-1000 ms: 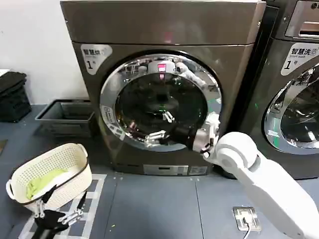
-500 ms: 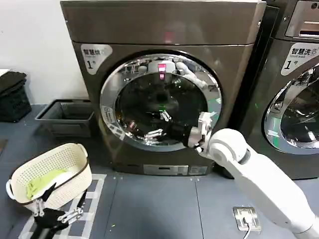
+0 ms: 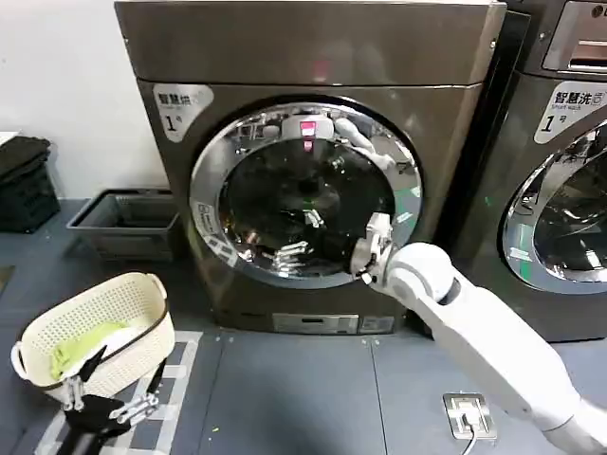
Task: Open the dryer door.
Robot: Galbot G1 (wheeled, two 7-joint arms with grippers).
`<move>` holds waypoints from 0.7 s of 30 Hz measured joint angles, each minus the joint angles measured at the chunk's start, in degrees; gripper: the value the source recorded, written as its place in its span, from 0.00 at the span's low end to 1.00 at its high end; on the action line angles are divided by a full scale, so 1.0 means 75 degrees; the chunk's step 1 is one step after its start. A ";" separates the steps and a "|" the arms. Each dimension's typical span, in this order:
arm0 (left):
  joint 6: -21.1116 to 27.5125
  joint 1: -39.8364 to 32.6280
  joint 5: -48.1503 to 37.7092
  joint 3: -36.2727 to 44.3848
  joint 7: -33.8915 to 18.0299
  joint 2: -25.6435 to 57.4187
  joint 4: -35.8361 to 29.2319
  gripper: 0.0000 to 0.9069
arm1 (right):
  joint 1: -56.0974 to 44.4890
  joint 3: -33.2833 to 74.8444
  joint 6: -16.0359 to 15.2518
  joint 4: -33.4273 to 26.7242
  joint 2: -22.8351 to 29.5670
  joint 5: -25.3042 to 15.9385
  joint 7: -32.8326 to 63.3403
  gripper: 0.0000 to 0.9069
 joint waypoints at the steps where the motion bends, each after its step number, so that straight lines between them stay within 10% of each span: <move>1: 0.0000 -0.0002 0.0000 -0.0001 -0.0001 -0.0003 -0.0001 1.00 | 0.0030 -0.0035 0.0011 -0.0051 0.0025 -0.0001 0.0030 1.00; 21: 0.0019 -0.0052 -0.0008 0.0059 -0.0002 -0.0035 -0.0052 1.00 | 0.0405 -0.0941 0.0096 -0.0310 0.0538 0.0029 0.1523 1.00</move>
